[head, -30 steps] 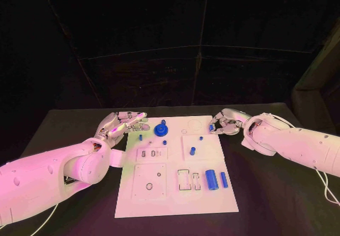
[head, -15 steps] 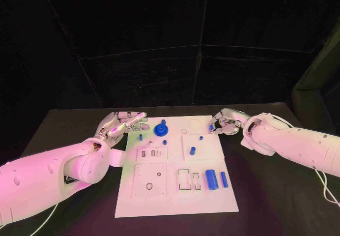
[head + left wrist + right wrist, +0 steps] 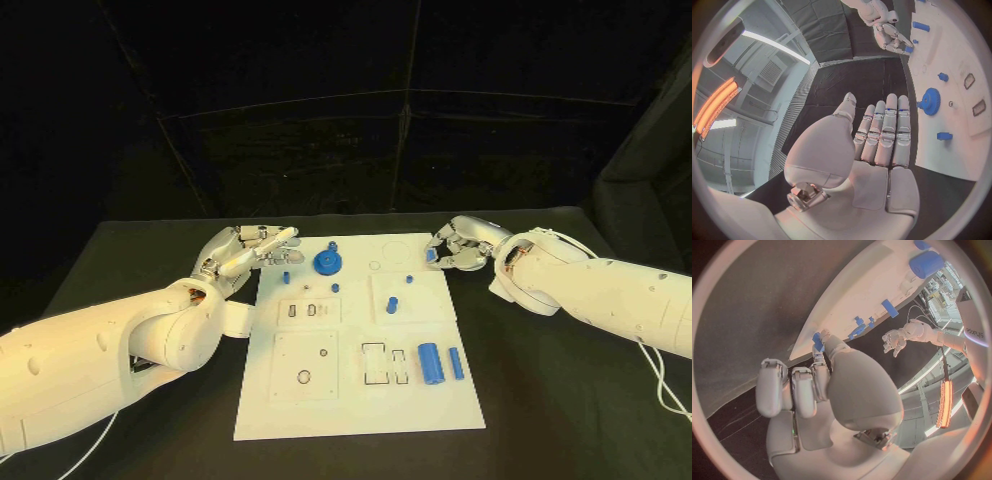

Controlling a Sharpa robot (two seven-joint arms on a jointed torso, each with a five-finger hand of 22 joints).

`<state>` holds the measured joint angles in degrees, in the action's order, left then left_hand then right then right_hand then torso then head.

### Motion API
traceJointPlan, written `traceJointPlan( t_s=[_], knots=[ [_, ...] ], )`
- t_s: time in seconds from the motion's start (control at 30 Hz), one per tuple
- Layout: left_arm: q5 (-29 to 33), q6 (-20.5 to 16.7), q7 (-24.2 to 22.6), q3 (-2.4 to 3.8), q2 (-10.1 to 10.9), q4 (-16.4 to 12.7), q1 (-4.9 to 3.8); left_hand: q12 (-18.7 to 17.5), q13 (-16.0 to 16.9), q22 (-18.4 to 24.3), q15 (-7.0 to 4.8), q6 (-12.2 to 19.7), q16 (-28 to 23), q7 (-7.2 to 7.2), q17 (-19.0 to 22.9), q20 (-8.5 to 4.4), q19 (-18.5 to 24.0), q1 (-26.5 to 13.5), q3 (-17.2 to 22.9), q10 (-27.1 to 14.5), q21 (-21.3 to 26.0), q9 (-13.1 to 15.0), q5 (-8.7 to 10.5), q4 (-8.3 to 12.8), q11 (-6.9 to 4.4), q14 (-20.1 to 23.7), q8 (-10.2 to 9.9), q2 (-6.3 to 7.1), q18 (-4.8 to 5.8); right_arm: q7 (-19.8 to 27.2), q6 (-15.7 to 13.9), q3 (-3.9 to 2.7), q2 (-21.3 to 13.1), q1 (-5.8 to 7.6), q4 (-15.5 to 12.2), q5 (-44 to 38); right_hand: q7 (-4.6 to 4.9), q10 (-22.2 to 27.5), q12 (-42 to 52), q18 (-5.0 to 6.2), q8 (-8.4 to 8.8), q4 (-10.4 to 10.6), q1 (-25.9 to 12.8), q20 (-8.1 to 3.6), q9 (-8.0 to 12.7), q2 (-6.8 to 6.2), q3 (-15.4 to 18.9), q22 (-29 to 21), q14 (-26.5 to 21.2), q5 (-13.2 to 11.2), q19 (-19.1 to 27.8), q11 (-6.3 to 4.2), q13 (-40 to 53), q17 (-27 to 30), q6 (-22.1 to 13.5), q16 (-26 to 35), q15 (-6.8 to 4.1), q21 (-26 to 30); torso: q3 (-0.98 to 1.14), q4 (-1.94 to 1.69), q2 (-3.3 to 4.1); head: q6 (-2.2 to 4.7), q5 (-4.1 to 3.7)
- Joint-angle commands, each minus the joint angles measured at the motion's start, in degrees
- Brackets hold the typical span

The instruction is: Assemble the parts on the task board

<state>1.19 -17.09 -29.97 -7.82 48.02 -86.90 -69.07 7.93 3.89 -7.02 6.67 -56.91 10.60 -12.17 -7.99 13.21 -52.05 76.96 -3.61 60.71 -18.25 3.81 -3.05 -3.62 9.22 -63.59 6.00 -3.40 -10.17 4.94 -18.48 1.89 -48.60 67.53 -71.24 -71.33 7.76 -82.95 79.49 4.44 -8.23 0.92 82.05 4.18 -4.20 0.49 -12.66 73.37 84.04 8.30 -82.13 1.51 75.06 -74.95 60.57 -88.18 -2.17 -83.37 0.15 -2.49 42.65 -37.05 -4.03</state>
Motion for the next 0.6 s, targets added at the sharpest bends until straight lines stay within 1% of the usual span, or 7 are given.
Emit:
traceJointPlan(
  t_s=[0.03, 0.1, 0.23, 0.33, 0.47, 0.57, 0.6],
  knots=[
    [-0.03, 0.74, -0.11, 0.04, 0.05, -0.05, -0.06, -0.39, -0.06, 0.05, 0.03, -0.33, -0.15, -0.12, -0.08, -0.05, -0.19, -0.19, 0.03, 0.47, -0.04, -0.04, 0.16, 0.23, -0.03, -0.49, -0.34, -0.37, -0.33, -0.09, -4.35, -0.02, -0.08, 0.10, -0.74, 0.05, -1.80, -0.23, 0.34, -1.17, -1.57, -0.16, 0.21, -0.36, -1.32, 1.42, -0.56, 0.22, 5.02, 0.26, -0.28, -0.23, 4.61, -10.76, 3.07, -0.19, -0.39, -0.18, 0.00, -0.03, -0.03, -0.04, 0.09],
    [-0.03, 0.74, -0.10, 0.04, 0.12, -0.09, -0.07, -0.42, -0.06, 0.06, 0.04, -0.32, -0.18, -0.13, -0.09, -0.05, -0.19, -0.22, 0.00, 0.46, -0.04, -0.04, 0.16, 0.24, -0.02, -0.48, -0.36, -0.38, -0.33, -0.19, -5.12, -0.03, -0.23, 0.11, -1.55, 0.13, -1.58, -0.22, 0.25, -1.21, -1.12, -0.05, -0.67, -0.46, -1.18, 1.04, -0.74, 0.36, 5.01, 1.00, -0.36, -0.10, 4.58, -10.72, 2.37, -0.16, -0.37, -0.24, -0.01, 0.05, -0.07, -0.05, 0.18],
    [-0.03, 0.69, -0.08, 0.04, 0.33, -0.22, -0.08, -0.42, -0.06, 0.06, 0.04, -0.32, -0.18, -0.13, -0.09, -0.05, -0.19, -0.22, -0.01, 0.46, -0.03, -0.04, 0.16, 0.24, -0.02, -0.48, -0.36, -0.38, -0.33, -1.68, -6.69, -0.04, -1.13, 0.14, -5.07, 0.09, -1.32, -0.19, 0.14, -1.26, -0.61, 0.00, -1.52, -0.44, -1.02, 0.69, -1.08, 0.57, 5.02, 1.50, -0.47, 0.09, 4.56, -10.72, 1.68, -0.15, -0.26, -0.33, -0.09, 0.09, -0.19, -0.09, 0.03],
    [-0.03, 0.59, -0.09, 0.04, 0.50, -0.28, -0.10, -0.44, -0.06, 0.07, 0.04, -0.33, -0.20, -0.11, -0.09, -0.05, -0.18, -0.20, -0.01, 0.47, -0.03, -0.04, 0.16, 0.26, -0.03, -0.47, -0.37, -0.39, -0.33, -4.59, -8.06, -0.05, -2.04, 0.20, -9.32, -0.64, -1.25, -0.21, 0.09, -1.27, -0.43, 0.05, -2.12, -0.36, -1.00, 0.56, -1.42, 0.62, 5.02, 0.83, -0.51, 0.17, 4.57, -10.72, 1.59, -0.15, -0.17, -0.35, -0.28, 0.12, -0.34, -0.21, -0.05],
    [-0.03, 0.50, -0.18, 0.05, 0.58, -0.19, -0.12, -0.44, -0.06, 0.07, 0.04, -0.33, -0.22, -0.08, -0.09, -0.05, -0.18, -0.17, -0.02, 0.48, -0.02, -0.04, 0.16, 0.30, -0.03, -0.47, -0.38, -0.39, -0.32, -8.86, -9.12, -0.07, -2.21, 0.38, -14.32, -1.89, -1.29, -0.25, 0.05, -1.26, -0.35, 0.21, -2.99, -0.31, -1.03, 0.36, -1.75, 0.61, 4.99, -0.18, -0.51, 0.17, 4.60, -10.62, 1.77, -0.10, -0.15, -0.34, -0.55, 0.18, -0.68, -0.52, 0.34],
    [-0.03, 0.52, -0.20, 0.05, 0.57, 0.08, -0.14, -0.45, -0.06, 0.08, 0.04, -0.34, -0.24, -0.06, -0.09, -0.05, -0.18, -0.15, -0.02, 0.49, -0.02, -0.04, 0.16, 0.33, -0.04, -0.47, -0.39, -0.39, -0.32, -12.60, -9.32, -0.08, -1.14, 0.57, -17.56, -3.27, -1.30, -0.13, -0.20, -1.24, -0.17, 0.43, -4.17, -0.29, -1.03, -0.62, -1.73, 0.53, 4.92, 1.19, -0.48, 0.16, 4.46, -10.28, 1.83, 0.06, -0.14, -0.29, -0.77, 0.14, -1.04, -0.98, 0.94],
    [0.02, 0.52, -0.19, 0.05, 0.57, 0.16, -0.15, -0.46, -0.06, 0.08, 0.04, -0.34, -0.25, -0.05, -0.10, -0.05, -0.18, -0.13, -0.02, 0.50, -0.02, -0.04, 0.16, 0.35, -0.05, -0.47, -0.39, -0.39, -0.32, -13.31, -9.27, -0.08, -0.74, 0.60, -18.01, -3.57, -1.30, -0.12, -0.23, -1.24, -0.16, 0.46, -4.26, -0.29, -1.03, -0.67, -1.75, 0.52, 4.91, 1.30, -0.47, 0.16, 4.44, -10.25, 1.85, 0.07, -0.14, -0.29, -0.78, 0.17, -1.10, -1.00, 1.06]
  ],
)
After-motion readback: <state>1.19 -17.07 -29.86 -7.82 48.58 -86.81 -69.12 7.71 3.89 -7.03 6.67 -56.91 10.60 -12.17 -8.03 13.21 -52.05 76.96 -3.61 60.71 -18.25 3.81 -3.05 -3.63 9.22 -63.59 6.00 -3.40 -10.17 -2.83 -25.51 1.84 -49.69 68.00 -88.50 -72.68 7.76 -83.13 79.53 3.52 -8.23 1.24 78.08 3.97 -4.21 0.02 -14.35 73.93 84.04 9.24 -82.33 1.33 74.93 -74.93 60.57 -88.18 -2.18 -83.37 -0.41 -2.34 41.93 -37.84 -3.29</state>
